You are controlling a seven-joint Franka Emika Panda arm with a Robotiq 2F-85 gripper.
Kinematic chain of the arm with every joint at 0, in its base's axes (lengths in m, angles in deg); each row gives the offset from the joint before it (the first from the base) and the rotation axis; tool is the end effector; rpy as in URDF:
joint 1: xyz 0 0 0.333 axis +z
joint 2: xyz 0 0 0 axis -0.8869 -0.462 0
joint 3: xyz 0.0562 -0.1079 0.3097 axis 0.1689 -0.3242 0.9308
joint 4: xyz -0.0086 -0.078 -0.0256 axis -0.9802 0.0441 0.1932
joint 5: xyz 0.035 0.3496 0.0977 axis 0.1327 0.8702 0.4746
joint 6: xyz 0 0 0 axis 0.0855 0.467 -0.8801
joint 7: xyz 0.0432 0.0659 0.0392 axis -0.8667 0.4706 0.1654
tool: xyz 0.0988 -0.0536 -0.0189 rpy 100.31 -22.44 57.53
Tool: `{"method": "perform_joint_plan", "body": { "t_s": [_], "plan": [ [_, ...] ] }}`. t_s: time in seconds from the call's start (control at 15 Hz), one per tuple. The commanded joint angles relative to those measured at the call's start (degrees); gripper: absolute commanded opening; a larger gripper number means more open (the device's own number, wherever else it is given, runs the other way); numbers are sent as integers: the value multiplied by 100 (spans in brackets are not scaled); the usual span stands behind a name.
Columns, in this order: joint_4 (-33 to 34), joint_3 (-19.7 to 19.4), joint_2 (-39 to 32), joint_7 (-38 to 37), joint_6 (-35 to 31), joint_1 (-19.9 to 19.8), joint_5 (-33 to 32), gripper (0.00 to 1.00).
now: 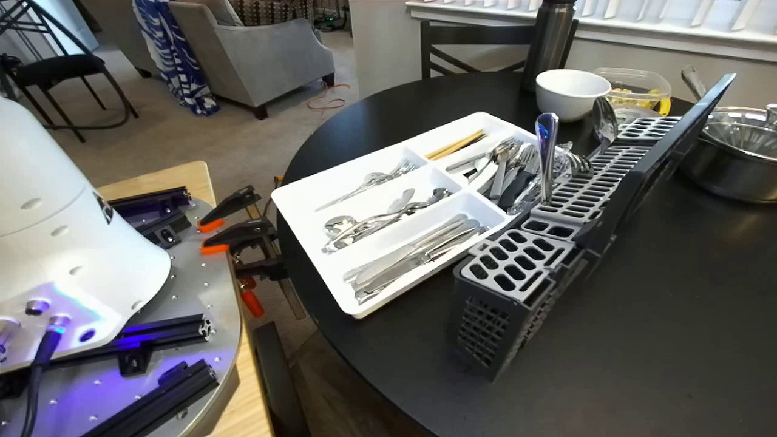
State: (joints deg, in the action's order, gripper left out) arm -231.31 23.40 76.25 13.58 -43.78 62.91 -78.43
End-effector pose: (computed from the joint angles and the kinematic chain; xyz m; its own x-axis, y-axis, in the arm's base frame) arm 0.2507 -0.0475 0.5403 0.9405 0.2114 0.2662 0.2213 -0.9752 -0.0075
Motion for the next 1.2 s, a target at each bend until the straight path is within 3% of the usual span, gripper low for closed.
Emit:
{"method": "perform_joint_plan", "body": {
  "t_s": [0.0,0.2,0.47,0.6,0.8,0.87,0.93,1.0,1.13],
  "plan": [
    [953,56,-1017,-324,-762,138,175,100],
    [1480,360,-1763,-1258,-1777,-50,293,100],
    [1567,1061,-2596,-2621,-3140,-698,-373,100],
    [1528,1364,-2871,-3295,-3263,-1159,-928,100],
    [1680,1593,-3317,-4124,-2773,-1628,-1639,100],
    [1781,1581,-3439,-4203,-2382,-1604,-1674,100],
    [1832,1226,-3510,-3440,-2090,-1085,-960,100],
    [1594,1304,-3331,-3846,-2543,-1313,-1405,100],
    [1718,1204,-3485,-3703,-2269,-1098,-1186,100]
  ]
}}
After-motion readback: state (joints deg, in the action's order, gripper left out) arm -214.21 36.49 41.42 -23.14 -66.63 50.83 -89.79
